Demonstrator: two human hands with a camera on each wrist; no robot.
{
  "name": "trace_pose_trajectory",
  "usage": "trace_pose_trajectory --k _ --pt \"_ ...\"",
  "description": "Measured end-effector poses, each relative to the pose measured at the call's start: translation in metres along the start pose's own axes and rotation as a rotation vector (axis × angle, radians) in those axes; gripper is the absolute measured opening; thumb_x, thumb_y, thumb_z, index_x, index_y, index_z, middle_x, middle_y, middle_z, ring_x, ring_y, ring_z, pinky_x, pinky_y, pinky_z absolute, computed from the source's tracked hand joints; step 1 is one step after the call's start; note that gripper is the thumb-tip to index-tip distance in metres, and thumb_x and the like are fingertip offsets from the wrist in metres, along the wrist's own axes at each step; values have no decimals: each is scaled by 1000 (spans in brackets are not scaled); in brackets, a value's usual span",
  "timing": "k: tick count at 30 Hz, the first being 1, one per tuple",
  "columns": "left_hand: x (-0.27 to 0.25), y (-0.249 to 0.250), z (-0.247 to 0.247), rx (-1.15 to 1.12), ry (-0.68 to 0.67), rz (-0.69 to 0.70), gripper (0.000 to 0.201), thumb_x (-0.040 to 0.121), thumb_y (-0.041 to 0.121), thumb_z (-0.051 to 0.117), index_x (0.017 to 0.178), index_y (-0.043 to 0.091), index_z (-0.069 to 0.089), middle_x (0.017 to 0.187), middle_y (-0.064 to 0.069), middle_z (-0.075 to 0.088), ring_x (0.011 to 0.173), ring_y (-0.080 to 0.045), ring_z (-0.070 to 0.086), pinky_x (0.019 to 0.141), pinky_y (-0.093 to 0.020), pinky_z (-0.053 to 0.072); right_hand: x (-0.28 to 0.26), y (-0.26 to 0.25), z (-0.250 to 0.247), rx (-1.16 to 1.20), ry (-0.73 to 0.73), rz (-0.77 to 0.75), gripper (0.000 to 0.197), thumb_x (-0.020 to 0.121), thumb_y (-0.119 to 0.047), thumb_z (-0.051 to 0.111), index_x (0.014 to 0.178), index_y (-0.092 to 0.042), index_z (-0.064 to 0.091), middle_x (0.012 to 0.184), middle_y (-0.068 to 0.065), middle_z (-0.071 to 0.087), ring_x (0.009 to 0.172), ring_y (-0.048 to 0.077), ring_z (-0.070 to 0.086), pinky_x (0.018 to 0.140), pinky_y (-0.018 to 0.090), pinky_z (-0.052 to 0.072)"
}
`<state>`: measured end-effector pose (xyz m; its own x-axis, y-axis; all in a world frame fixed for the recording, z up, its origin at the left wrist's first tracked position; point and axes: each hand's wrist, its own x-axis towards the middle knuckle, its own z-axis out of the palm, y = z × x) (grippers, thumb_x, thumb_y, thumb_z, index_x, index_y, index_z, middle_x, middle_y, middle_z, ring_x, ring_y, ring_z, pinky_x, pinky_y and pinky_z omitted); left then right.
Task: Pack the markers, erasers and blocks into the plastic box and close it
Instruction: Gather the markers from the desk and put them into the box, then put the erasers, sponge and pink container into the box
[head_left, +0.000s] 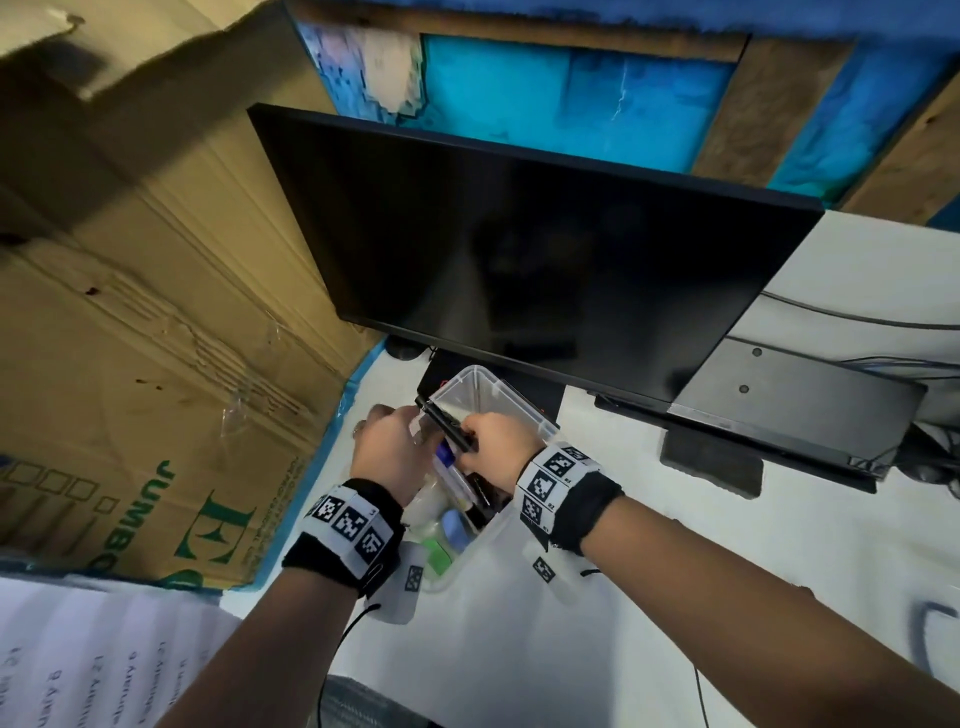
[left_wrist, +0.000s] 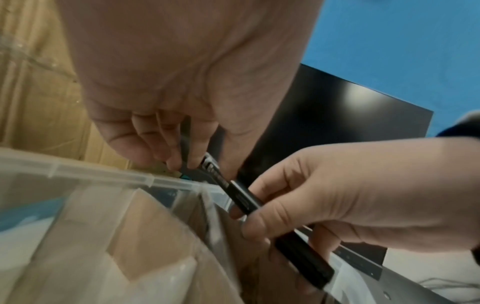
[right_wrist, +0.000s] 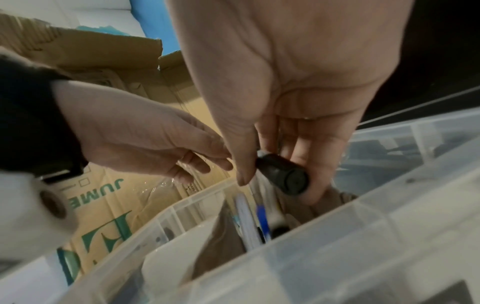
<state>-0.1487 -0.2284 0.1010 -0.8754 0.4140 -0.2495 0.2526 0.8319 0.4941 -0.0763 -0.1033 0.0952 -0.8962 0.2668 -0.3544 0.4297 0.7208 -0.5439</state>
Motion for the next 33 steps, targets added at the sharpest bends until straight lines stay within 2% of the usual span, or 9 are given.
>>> trace_pose_trajectory --k 2,6,11,14,17,21,26,29,33 --pt "3 -6 -5 -23 14 -14 49 84 35 60 127 15 55 128 -18 51 114 -37 52 100 -43 44 -1 0 2 -48 -1 1 34 83 -27 65 115 -15 59 116 9 57 103 27 59 85 37 50" --pt "-2 -9 -15 -89 55 20 52 83 37 60 130 18 48 128 -14 54 117 -32 51 98 -44 44 -10 0 -1 -85 29 -14 39 81 -37 66 115 -19 58 114 5 56 102 24 58 82 36 50" --pt "-21 33 -13 -227 13 202 35 87 30 60 119 18 55 117 -4 55 88 -19 57 77 -28 45 -48 26 -20 22 116 -9 31 82 -48 61 104 -28 61 103 -2 58 86 15 56 78 32 49" --pt "-32 69 10 -294 -56 371 33 85 28 64 115 19 58 108 0 61 81 -16 59 74 -25 47 -82 76 -31 100 201 114 32 82 -48 62 105 -26 61 102 -1 58 83 15 52 81 31 47" --pt "-45 104 50 -305 -204 488 39 81 28 69 117 21 56 106 2 58 78 -4 53 67 -9 40 -120 140 -35 74 251 317 43 80 -46 66 113 -21 57 110 5 55 99 21 53 89 32 44" --pt "-69 145 120 -275 -477 532 48 75 25 75 119 22 55 115 -3 53 94 -14 56 78 -21 44 -170 214 -35 47 229 606 69 72 -50 71 127 -19 43 124 13 48 119 35 46 104 44 36" --pt "-90 172 199 -21 -717 598 63 71 27 76 128 25 48 130 -3 46 121 -21 46 103 -33 42 -213 264 -24 -8 30 800 98 57 -53 80 134 -19 30 128 12 43 121 34 43 96 48 45" --pt "-96 174 233 289 -754 713 70 68 33 76 131 30 44 136 3 44 125 -22 43 105 -40 39 -222 279 -9 -62 -53 819 104 52 -55 82 132 -18 27 125 12 45 119 34 46 94 49 47" --pt "-93 169 255 596 -664 782 66 69 34 72 129 33 45 132 5 48 125 -20 41 102 -41 33 -223 290 9 -57 -99 823 99 55 -41 86 131 -17 27 126 12 46 118 33 48 92 48 49"
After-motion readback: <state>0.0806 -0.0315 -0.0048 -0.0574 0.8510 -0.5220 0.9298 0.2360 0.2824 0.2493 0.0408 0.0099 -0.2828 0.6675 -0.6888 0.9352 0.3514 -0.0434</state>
